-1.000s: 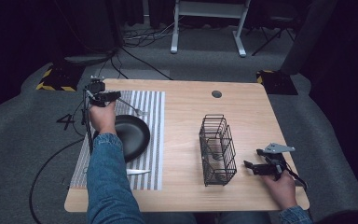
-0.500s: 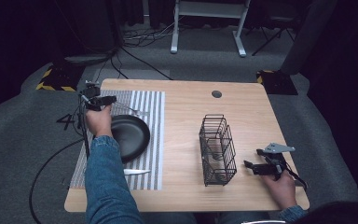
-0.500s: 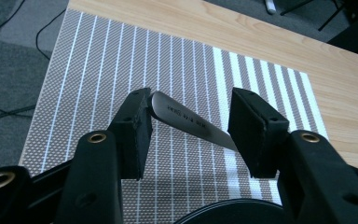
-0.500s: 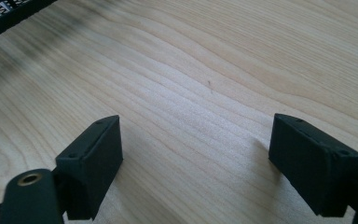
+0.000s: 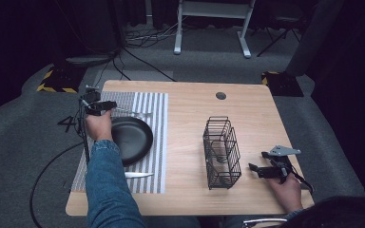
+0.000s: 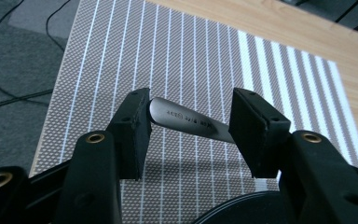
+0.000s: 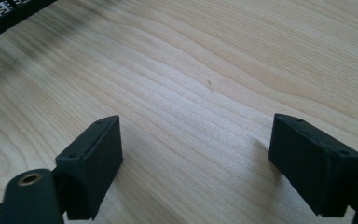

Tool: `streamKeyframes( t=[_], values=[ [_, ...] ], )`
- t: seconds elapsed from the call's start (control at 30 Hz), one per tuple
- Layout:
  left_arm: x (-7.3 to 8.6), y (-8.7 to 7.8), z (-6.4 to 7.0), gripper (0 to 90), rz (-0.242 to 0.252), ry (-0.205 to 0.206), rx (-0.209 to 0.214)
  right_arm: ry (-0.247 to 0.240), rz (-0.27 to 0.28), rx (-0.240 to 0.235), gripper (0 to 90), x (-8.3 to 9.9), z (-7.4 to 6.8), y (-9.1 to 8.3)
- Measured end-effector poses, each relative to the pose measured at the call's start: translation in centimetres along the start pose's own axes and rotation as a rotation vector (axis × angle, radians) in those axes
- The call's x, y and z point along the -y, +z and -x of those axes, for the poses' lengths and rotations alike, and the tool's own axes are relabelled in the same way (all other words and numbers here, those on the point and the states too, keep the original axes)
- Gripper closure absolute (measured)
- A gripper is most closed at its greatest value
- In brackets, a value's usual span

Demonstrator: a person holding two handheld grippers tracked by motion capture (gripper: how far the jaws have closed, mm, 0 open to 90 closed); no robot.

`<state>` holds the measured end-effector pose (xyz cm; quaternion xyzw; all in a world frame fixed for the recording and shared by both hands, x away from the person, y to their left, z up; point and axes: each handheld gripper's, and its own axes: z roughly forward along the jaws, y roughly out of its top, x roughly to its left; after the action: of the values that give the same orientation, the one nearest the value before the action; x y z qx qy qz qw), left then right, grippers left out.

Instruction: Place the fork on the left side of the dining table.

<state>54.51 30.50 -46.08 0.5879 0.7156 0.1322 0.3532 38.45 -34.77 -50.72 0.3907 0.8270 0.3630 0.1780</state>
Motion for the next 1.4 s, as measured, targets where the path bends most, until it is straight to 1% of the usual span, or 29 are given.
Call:
streamKeyframes(
  t=[0.2,0.33,0.43,0.47,0.5,0.63,0.7,0.73,0.77,0.8,0.93,0.97,1.03,1.07,1.17,1.23,1.27,1.3,1.33,1.4],
  values=[
    [0.0,-0.1,0.1,48.8,0.0,0.004,-0.009,0.001,0.0,0.0,17.5,0.0,0.0,0.0],
    [0.0,-0.2,0.2,48.2,-0.004,0.009,-0.023,0.001,0.0,0.0,17.5,0.0,0.0,0.0],
    [0.0,-0.1,0.2,45.4,-0.005,0.003,-0.024,0.001,0.0,0.0,17.5,0.0,0.0,0.0],
    [0.0,-0.1,0.2,45.2,-0.004,-0.006,-0.018,0.001,0.0,0.0,17.5,0.0,0.0,0.0],
    [0.0,-0.1,0.2,45.2,-0.004,-0.006,-0.018,0.001,0.0,0.0,17.5,0.0,0.0,0.0],
    [-0.1,-0.1,0.2,45.0,0.009,-0.015,-0.013,0.0,0.0,0.0,17.5,0.0,0.0,0.0],
    [-0.2,-0.1,0.2,44.2,0.018,-0.017,-0.016,0.0,0.0,0.0,17.5,0.0,0.0,0.0],
    [-0.4,-0.3,0.1,42.1,0.02,-0.009,-0.029,0.001,0.0,0.0,17.5,0.0,0.0,0.0],
    [-0.4,-0.3,0.1,41.4,0.02,-0.009,-0.029,0.001,0.0,0.0,17.5,0.0,0.0,0.0],
    [-0.6,-0.5,0.1,41.7,0.037,0.004,-0.035,0.001,0.0,0.0,17.5,0.0,0.0,0.0],
    [-0.8,-0.8,0.2,41.4,0.054,0.008,-0.038,0.001,0.0,0.0,17.5,0.0,0.0,0.0],
    [-0.8,-1.0,0.2,41.4,0.061,0.011,-0.033,0.002,-0.001,0.001,17.6,0.0,0.0,0.0],
    [-0.8,-1.1,0.3,41.4,0.063,0.013,-0.034,0.001,0.0,0.001,17.6,0.0,0.0,0.0],
    [-0.8,-1.3,0.4,41.5,0.067,0.027,-0.038,0.001,0.0,0.001,17.6,0.0,0.0,0.0],
    [-0.8,-1.6,0.6,41.5,0.07,0.034,-0.034,0.002,0.0,0.001,17.6,0.0,0.0,0.0],
    [-0.7,-2.4,0.9,41.5,0.084,0.045,-0.032,0.001,0.0,0.001,17.6,0.0,0.0,0.0],
    [-0.7,-2.4,0.9,41.5,0.084,0.045,-0.032,0.001,0.0,0.001,17.6,0.0,0.0,0.0],
    [-0.7,-3.0,1.2,41.5,0.091,0.049,-0.03,0.001,0.0,0.001,17.6,0.0,0.0,0.0],
    [-0.7,-3.0,1.2,41.5,0.091,0.049,-0.03,0.001,0.0,0.001,17.6,0.0,0.0,0.0],
    [-0.7,-3.9,1.4,41.5,0.1,0.065,-0.026,0.0,0.0,0.001,17.5,0.0,0.0,0.0]
  ],
)
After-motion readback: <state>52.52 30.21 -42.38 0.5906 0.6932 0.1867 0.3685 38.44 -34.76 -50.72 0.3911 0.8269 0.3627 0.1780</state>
